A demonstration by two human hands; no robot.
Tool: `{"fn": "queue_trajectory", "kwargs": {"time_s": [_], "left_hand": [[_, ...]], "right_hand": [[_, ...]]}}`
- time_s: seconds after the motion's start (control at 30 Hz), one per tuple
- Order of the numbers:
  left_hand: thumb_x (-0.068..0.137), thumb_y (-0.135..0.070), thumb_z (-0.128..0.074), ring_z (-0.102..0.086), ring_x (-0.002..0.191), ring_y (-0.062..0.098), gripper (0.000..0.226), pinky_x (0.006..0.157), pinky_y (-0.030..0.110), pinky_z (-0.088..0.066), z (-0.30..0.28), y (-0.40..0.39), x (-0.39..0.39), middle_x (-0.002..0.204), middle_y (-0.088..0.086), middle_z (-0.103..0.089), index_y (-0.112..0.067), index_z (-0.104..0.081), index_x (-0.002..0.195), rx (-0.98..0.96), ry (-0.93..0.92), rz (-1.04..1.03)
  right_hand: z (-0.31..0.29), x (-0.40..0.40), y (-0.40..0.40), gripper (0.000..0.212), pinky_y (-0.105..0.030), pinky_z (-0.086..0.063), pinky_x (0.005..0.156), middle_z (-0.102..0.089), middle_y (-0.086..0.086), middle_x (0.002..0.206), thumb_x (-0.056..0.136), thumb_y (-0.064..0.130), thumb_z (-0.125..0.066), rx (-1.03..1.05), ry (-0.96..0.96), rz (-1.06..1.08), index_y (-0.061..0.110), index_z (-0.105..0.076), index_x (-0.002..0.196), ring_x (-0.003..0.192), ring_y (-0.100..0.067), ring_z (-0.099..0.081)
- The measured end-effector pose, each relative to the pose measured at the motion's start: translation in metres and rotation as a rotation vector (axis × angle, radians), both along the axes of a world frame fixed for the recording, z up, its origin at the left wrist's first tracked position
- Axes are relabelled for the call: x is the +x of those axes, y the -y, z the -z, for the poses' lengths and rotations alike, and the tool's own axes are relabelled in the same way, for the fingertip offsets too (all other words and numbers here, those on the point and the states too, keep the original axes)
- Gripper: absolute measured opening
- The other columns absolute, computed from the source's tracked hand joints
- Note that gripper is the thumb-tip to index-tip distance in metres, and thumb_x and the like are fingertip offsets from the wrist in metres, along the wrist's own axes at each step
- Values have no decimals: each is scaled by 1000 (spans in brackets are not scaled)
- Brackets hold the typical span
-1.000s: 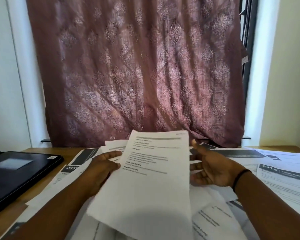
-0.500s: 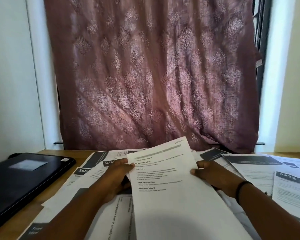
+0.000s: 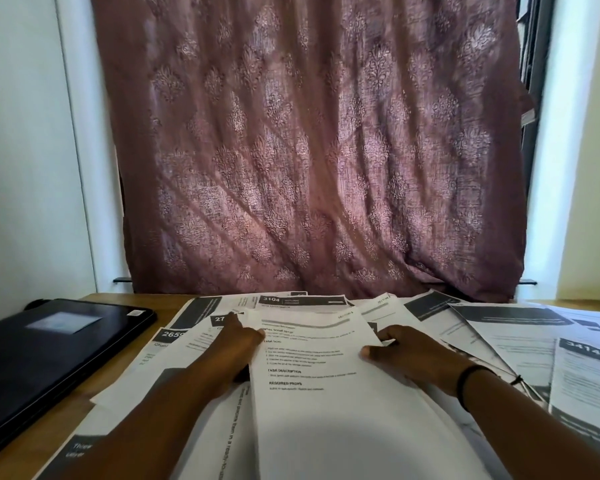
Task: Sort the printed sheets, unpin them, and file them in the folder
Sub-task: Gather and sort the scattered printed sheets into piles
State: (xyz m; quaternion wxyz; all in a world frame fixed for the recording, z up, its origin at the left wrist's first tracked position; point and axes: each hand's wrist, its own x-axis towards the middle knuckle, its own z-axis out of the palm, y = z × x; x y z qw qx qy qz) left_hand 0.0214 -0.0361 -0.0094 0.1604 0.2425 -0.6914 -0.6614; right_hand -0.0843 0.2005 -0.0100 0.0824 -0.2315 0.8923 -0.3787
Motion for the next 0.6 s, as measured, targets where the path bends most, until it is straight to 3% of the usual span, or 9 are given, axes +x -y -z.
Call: {"fn": "queue_trajectory", "kwargs": {"time_s": [0.1, 0.17, 0.27, 0.37, 0.47, 0.5, 0.53, 0.57, 0.6], "left_hand": [[90, -6, -64, -66, 81, 21, 63, 51, 28, -53, 5, 0, 1, 95, 1, -64, -18, -29, 141, 22, -45, 45], [86, 2, -65, -66, 82, 19, 59, 56, 30, -54, 7, -2, 2, 95, 0, -65, -16, -39, 135, 3, -64, 76], [91, 6, -56, -67, 85, 22, 34, 66, 34, -56, 4, -5, 3, 97, 3, -69, -16, -55, 117, -6, -92, 87], [96, -2, -51, -68, 90, 26, 26, 73, 41, -58, -2, -4, 2, 105, 5, -69, -20, -56, 115, -14, -165, 23], [98, -8, -49, -67, 90, 30, 24, 70, 42, -57, -7, -1, 0, 104, 9, -69, -14, -57, 120, 98, -235, -41], [98, -11, -48, -68, 89, 32, 23, 68, 42, -57, -9, 0, 0, 104, 11, -70, -12, -58, 120, 189, -257, -27], [98, -14, -48, -68, 88, 34, 23, 66, 43, -57, -10, 0, 0, 104, 14, -71, -10, -59, 119, 293, -274, 14], [97, -17, -49, -69, 89, 36, 24, 66, 45, -58, -12, 0, 1, 104, 16, -71, -9, -60, 117, 382, -272, 73], [95, -18, -51, -68, 92, 38, 25, 70, 48, -59, -12, 0, 2, 106, 17, -71, -9, -61, 116, 445, -247, 142]], "right_hand": [[1, -1, 1, 34, -26, -42, 66, -63, 7, 93, 78, 38, -77, -89, 78, -21, 24, -59, 102, 81, -15, -59], [2, -1, 2, 25, -29, -42, 66, -70, -1, 93, 76, 25, -79, -136, 122, -43, 26, -62, 94, 82, -24, -65], [2, -2, 2, 24, -19, -35, 45, -71, -6, 88, 77, 15, -78, -185, 139, -15, 25, -61, 91, 65, -21, -61], [-3, -2, 2, 16, -20, -30, 45, -67, -4, 72, 77, 19, -79, -301, 136, 27, 15, -64, 80, 59, -19, -53], [-12, 0, -1, 36, -18, -34, 41, -53, 0, 56, 82, 34, -74, -373, 135, 29, 7, -53, 72, 44, -14, -47], [-15, 2, -1, 40, -22, -47, 47, -60, -1, 62, 82, 38, -73, -408, 183, -13, 3, -56, 78, 49, -17, -57], [-17, 4, -2, 39, -33, -58, 64, -71, -4, 76, 83, 39, -72, -462, 247, -72, 1, -64, 88, 66, -24, -69], [-20, 8, -1, 34, -42, -58, 80, -75, -8, 91, 85, 35, -71, -535, 298, -128, 4, -69, 100, 84, -29, -72], [-21, 11, 0, 29, -45, -56, 86, -75, -11, 100, 88, 27, -67, -617, 338, -161, 6, -69, 107, 92, -32, -71]]}}
